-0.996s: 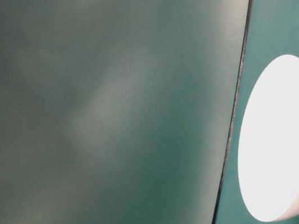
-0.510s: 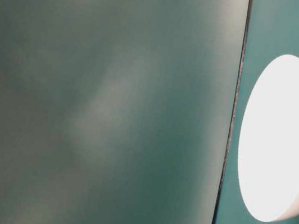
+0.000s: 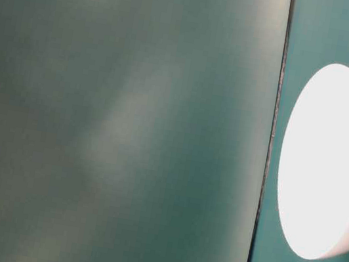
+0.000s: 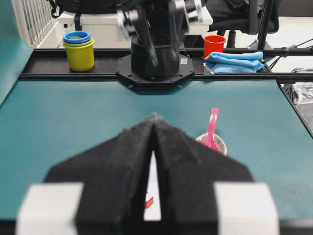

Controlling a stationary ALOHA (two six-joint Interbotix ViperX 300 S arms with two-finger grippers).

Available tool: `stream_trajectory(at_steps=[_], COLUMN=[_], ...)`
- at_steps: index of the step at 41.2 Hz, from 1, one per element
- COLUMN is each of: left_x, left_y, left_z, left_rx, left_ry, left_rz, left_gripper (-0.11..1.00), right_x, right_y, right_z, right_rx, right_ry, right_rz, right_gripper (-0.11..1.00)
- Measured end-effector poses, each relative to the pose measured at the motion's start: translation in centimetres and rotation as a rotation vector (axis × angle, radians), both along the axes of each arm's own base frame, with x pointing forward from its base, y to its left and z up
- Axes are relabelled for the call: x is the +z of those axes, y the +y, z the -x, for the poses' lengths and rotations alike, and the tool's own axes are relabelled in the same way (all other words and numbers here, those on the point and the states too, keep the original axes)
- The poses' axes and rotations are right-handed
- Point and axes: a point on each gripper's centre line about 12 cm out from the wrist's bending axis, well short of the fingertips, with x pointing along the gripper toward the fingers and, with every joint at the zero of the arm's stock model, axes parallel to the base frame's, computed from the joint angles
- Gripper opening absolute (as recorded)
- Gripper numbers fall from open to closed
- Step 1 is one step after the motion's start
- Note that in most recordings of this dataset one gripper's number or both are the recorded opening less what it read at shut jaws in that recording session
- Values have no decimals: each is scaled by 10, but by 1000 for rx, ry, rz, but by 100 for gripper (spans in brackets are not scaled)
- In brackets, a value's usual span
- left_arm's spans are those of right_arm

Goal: Grip the spoon and scoop the red block from the bowl with right arm.
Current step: 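Move the right gripper toward the pink spoon handle in the dish, then close the right gripper on the pink spoon handle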

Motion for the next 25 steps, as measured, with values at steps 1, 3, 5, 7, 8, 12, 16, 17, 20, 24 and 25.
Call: stream_trajectory(at_steps=[1,3,5,7,8,12,16,17,20,24,25], left_x=[0,0,0,0,0,0,0,0,0,0,-1], left_y=[0,0,0,0,0,0,0,0,0,0,0], left_z=[0,0,0,0,0,0,0,0,0,0,-1], left_rx=[0,0,0,0,0,0,1,0,0,0,0], left_ry=[0,0,2,0,0,0,0,3,2,3,3], left_rz=[-2,0,0,-2,-2,-2,-2,0,-2,0,0], left_gripper=[0,0,0,0,0,0,0,0,0,0,0], right_x=[-4,-11,-17,-21,-24,-32,-42,-46,-54,-62,-64], right_y=[3,7,12,18,21,31,43,47,57,67,70], right_z=[0,0,0,-2,-3,-6,-10,-11,-14,-17,-18], right_rx=[4,12,16,20,22,21,22,21,13,-9,-15], right_ry=[9,25,33,33,35,45,71,79,103,123,126], right_rz=[-14,-36,-59,-85,-96,-136,-166,-170,-188,-205,-204], right_gripper=[52,52,52,52,52,52,52,52,52,52,52])
